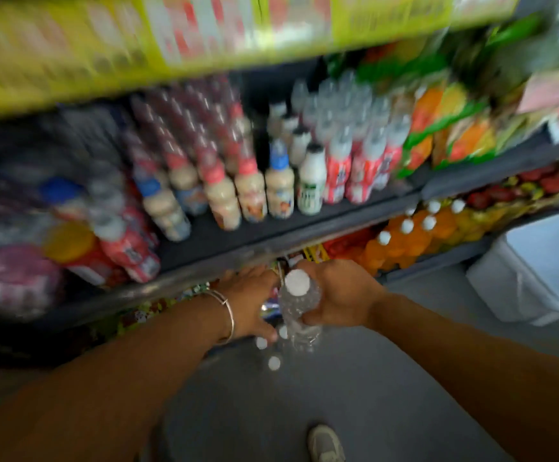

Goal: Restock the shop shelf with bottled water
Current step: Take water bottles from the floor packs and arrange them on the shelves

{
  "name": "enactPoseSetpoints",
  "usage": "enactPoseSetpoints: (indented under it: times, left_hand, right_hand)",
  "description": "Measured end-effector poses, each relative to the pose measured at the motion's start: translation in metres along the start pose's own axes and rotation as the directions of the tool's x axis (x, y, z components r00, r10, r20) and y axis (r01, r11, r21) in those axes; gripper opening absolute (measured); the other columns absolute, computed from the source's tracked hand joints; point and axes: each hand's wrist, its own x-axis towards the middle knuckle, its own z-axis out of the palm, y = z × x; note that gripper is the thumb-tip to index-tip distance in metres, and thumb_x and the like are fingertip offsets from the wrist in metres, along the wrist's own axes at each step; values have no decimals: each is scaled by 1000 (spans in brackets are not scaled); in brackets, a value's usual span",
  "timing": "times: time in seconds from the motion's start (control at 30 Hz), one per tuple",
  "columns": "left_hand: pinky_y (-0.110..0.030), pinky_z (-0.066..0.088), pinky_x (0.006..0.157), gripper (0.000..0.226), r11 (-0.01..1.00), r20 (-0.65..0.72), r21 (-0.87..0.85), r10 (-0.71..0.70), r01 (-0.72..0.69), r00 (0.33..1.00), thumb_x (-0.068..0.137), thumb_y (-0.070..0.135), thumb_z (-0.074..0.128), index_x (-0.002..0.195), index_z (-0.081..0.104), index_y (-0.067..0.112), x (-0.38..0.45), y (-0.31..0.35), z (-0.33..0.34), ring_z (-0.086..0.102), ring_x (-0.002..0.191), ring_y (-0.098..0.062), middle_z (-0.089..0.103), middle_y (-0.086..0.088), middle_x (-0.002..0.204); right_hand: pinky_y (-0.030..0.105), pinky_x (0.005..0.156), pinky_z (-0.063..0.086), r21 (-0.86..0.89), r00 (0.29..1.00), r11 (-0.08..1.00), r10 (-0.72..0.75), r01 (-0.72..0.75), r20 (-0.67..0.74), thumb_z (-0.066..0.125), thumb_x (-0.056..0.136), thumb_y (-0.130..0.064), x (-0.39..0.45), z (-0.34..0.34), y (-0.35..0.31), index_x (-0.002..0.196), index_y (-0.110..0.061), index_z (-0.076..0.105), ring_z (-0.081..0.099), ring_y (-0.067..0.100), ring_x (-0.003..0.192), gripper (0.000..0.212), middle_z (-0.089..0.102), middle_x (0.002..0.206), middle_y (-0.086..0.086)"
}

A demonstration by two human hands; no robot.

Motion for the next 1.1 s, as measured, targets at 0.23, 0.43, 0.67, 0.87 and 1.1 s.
enactPoseSetpoints:
  times: [0.23, 0.43, 0.67, 0.87, 1.1]
  left_hand:
    - [-2, 26, 93, 84, 939, -125, -289, 157, -187, 980, 70, 12, 79, 140, 32, 10, -122, 24, -210, 33, 122, -4, 38, -2, 144]
    - [3, 39, 71, 60, 863, -236, -430, 175, -264, 956, 66, 10, 80, 113, 45, 19, -233, 40, -355, 53, 83, 20, 55, 16, 105]
    - [-12, 51, 70, 50, 839, -496, -426, 96, -339, 863, 72, -10, 69, 114, 50, 8, -334, 39, -485, 62, 79, 2, 63, 5, 93]
    - [-21, 53, 84, 49, 826, -645, -419, 20, -376, 764, 61, 14, 85, 99, 56, 22, -374, 25, -565, 64, 87, -9, 65, 5, 94]
    - [-21, 46, 92, 70, 837, -722, -463, -166, -290, 671, 66, 24, 78, 128, 46, 13, -388, -2, -620, 59, 103, -8, 58, 1, 115]
  right_hand:
    - [29, 75, 43, 27, 978, 989, -141, 147, -152, 83, 65, -36, -23, -215, -119, 123, -19, 54, 60, 25, 99, 66, 66, 109, 4]
    - [12, 56, 37, 139, 938, 960, -195, 242, -287, 87, 61, -17, -57, -378, -222, 73, -26, 54, 52, -7, 55, 36, 54, 64, -18]
    - [31, 54, 49, 143, 858, 910, -301, 388, -415, 80, 64, -11, -80, -534, -324, 84, -5, 66, 59, 22, 62, 25, 65, 69, 9]
    - [30, 53, 50, 156, 747, 851, -334, 501, -576, 80, 61, -18, -64, -629, -370, 81, -2, 62, 58, 24, 57, 32, 62, 72, 16]
    - [29, 53, 48, 159, 677, 791, -378, 590, -631, 76, 63, -16, -12, -700, -404, 73, -9, 64, 53, 22, 53, 17, 59, 56, 3]
